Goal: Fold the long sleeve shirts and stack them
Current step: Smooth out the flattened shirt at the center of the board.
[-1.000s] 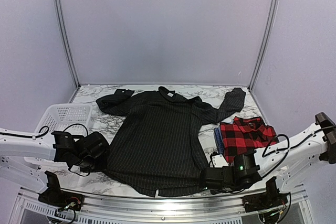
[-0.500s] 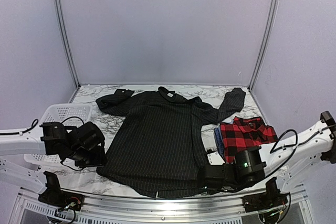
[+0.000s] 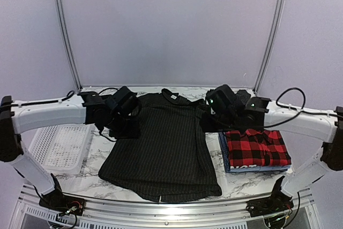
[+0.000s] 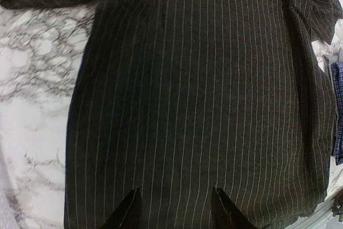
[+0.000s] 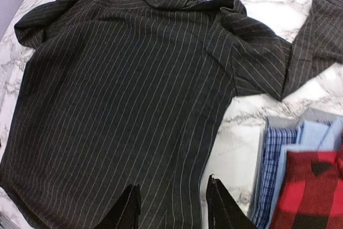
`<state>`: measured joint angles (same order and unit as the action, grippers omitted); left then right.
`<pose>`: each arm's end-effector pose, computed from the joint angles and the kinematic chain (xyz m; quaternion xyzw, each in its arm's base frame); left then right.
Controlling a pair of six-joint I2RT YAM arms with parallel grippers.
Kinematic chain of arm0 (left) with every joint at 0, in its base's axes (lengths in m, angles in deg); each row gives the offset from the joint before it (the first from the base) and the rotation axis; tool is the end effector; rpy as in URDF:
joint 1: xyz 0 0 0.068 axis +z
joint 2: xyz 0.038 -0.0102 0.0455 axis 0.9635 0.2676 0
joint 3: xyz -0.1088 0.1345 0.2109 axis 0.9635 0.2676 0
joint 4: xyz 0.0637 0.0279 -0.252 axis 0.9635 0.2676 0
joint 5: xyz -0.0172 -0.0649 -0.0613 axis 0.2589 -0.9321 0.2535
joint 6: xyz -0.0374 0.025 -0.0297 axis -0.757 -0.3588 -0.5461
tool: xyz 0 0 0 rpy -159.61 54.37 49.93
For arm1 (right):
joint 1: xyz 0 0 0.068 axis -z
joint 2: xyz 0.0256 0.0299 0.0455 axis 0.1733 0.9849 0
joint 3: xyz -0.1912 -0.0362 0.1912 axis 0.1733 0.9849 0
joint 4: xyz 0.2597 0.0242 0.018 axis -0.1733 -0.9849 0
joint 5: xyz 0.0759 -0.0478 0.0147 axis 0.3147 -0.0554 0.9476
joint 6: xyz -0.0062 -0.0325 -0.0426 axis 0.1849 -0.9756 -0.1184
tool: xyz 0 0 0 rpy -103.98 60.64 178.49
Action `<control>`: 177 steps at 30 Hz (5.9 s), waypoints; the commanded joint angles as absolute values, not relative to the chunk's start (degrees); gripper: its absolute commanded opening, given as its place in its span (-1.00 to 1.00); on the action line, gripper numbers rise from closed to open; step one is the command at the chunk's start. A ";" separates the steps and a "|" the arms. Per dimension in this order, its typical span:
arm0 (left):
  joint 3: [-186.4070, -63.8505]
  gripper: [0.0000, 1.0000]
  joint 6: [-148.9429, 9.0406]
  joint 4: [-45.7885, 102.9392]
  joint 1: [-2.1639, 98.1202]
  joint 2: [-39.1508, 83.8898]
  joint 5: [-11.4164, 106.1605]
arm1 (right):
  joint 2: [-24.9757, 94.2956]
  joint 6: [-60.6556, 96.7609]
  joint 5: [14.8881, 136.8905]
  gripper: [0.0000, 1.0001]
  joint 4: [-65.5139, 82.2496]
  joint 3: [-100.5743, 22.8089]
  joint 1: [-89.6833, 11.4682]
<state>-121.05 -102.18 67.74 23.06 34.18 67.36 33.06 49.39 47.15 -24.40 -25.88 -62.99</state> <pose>0.2044 -0.2447 0.2632 0.0335 0.9516 -0.1478 0.2673 0.1860 0.2257 0.2771 -0.0578 0.9247 0.1185 0.3571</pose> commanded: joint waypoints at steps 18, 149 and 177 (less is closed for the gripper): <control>-126.55 -0.30 -91.52 52.15 33.70 60.71 57.81 | 80.17 28.72 67.35 -0.49 -11.22 -64.69 -40.09; -113.63 0.04 -99.34 42.87 45.25 55.87 57.74 | 65.20 28.82 76.82 0.44 -3.92 -35.79 -42.72; -116.89 0.11 -94.05 44.81 41.41 48.70 54.38 | 53.79 30.17 73.54 0.28 -9.57 -33.33 -52.06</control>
